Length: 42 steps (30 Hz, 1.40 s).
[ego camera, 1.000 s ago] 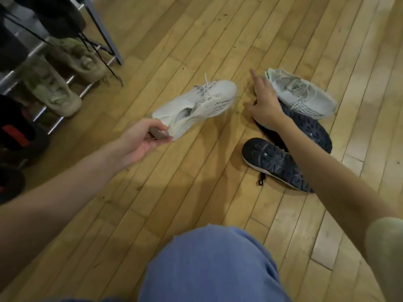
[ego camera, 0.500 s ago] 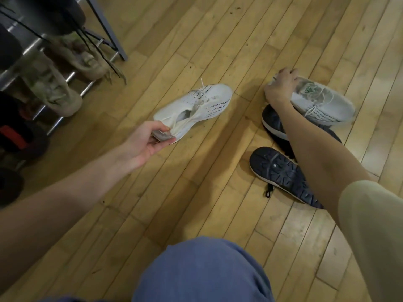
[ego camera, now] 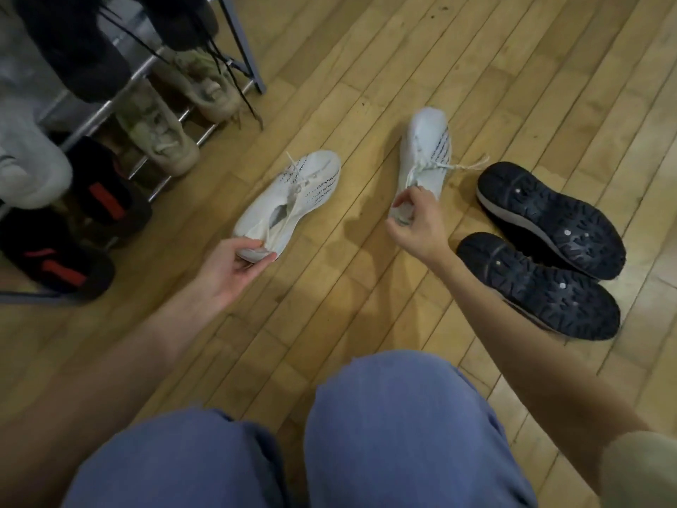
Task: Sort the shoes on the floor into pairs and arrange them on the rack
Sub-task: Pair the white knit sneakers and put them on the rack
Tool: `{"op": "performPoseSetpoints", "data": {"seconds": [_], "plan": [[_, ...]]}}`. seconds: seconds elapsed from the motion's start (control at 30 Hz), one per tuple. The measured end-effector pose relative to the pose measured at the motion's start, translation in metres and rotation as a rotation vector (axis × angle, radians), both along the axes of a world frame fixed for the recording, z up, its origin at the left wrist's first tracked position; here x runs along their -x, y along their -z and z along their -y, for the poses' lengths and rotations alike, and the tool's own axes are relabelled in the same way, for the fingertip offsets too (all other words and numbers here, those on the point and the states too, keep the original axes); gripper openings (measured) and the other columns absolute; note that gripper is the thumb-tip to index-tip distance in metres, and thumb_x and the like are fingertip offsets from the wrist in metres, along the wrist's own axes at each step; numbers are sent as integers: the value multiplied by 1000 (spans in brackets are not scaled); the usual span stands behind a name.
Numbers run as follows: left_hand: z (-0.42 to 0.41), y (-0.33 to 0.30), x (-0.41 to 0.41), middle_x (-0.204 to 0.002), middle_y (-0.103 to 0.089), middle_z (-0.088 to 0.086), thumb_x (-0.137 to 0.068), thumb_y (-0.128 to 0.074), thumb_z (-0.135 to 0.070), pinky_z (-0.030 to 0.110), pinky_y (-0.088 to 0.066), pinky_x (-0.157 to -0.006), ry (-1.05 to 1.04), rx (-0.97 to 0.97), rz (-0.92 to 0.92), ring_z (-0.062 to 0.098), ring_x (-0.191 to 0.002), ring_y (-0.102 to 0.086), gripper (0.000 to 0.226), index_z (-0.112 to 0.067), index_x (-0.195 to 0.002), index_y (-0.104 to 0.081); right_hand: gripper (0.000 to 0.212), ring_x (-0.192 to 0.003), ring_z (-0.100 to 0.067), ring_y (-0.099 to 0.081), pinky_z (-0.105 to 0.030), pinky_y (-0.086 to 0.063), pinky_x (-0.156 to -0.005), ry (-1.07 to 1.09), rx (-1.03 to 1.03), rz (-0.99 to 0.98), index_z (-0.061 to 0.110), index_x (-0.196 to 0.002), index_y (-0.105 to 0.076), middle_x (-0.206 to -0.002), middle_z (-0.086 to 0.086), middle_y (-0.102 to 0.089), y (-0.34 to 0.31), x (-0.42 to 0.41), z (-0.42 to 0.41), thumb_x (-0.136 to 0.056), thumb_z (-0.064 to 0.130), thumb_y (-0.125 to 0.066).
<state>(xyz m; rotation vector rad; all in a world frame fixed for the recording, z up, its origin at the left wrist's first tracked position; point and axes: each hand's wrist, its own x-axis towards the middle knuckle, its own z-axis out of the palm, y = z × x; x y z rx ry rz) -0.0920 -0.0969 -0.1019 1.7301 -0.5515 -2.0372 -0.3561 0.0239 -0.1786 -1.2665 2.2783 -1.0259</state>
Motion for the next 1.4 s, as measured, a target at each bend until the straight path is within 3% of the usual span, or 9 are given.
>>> {"op": "performPoseSetpoints", "data": {"seconds": [0.13,0.2,0.37,0.47,0.57,0.77,0.93,1.1,1.4], "plan": [[-15,2,-27,-104,-58,15,-85,-53,6,38,-54,-93,72,5,-4,25,-103,-59,12,1,-96,-57,38,-77,-13,-50,-26,-40,-58,255,4,52,9,-101,-51,-86,5,-50,-1,-41,-20,-82,35,-70],[-17,4,-37,-113,-61,16,-85,-54,3,41,-54,-91,138,-29,-12,27,-107,-61,27,2,-112,-56,49,-96,-21,-54,-34,-48,-72,405,-51,49,11,-113,-47,-105,-3,-54,-1,-52,-24,-80,36,-73],[-16,-9,-37,-108,-65,14,-82,-58,-7,47,-58,-79,390,-106,68,29,-95,-65,27,-6,-109,-61,104,-131,-43,-28,-47,-25,-110,398,-477,-104,5,-142,-24,-140,-28,-30,1,-55,-12,-67,52,-79],[-15,-20,-29,-110,-66,13,-80,-56,-6,48,-59,-74,356,-107,44,30,-95,-66,35,-8,-115,-59,105,-143,-48,-9,-53,-12,-116,427,-631,-20,13,-151,-7,-153,-34,-10,-1,-49,-2,-77,48,-72],[-17,-33,-23,-116,-62,16,-82,-55,-5,49,-60,-69,286,-113,-36,33,-99,-65,36,-7,-118,-56,102,-137,-49,-20,-52,-18,-111,482,-640,124,19,-152,-1,-147,-34,-20,-3,-52,3,-79,45,-69],[-24,-61,-35,-125,-60,21,-75,-64,-11,40,-60,-76,305,-72,-61,38,-103,-67,46,-5,-119,-52,59,-122,-42,-37,-56,-32,-105,519,-423,351,27,-121,-33,-126,-20,-40,-22,-51,3,-74,44,-63],[-27,-91,-48,-122,-60,15,-76,-66,-13,32,-59,-75,252,45,-91,29,-93,-69,43,-4,-116,-55,45,-109,-39,-50,-56,-46,-93,330,-187,337,49,-99,-30,-110,-16,-55,-56,-74,15,-64,51,-57],[-23,-141,-58,-109,-66,11,-79,-65,-11,35,-57,-80,212,275,-154,26,-96,-68,36,-6,-115,-61,76,-121,-30,-32,-46,-29,-106,196,15,183,31,-143,-29,-128,-13,-39,-131,-101,41,-78,35,-67],[-5,-232,-93,-98,-72,6,-85,-60,-8,34,-57,-88,106,631,-291,21,-95,-66,18,-5,-102,-65,84,-112,-24,-38,-45,-38,-100,50,422,57,25,-146,-31,-128,-8,-47,-241,-132,101,-73,38,-70]]}}
